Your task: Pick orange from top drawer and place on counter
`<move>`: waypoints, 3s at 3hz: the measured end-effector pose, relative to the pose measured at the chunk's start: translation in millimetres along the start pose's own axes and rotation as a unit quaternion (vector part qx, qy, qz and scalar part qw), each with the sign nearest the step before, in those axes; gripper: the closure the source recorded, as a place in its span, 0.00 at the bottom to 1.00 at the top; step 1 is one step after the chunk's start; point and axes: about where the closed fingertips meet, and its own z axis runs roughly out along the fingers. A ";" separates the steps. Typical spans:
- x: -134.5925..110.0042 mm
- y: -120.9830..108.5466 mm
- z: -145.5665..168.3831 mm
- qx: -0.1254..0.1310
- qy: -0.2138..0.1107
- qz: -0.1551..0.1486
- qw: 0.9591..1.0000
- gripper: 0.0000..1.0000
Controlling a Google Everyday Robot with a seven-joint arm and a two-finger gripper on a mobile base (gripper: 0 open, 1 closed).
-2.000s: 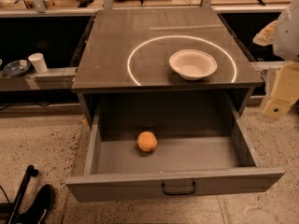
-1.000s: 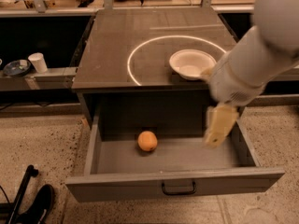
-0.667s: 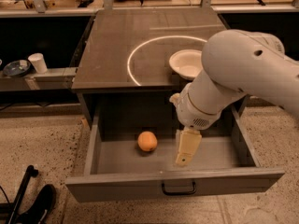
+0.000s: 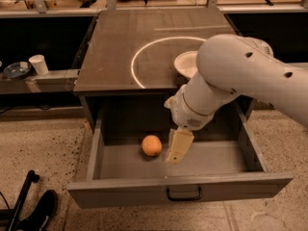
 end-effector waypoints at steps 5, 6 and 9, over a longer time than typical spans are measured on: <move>2.7 -43.9 120.3 0.036 -0.112 -0.026 0.993 0.22; 14.7 -45.4 143.4 0.023 -0.105 -0.020 0.994 0.31; 18.5 -40.2 190.5 -0.031 -0.094 -0.007 0.995 0.74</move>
Offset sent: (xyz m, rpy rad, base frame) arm 0.0627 0.0553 -0.0389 0.1501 -0.0176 0.0280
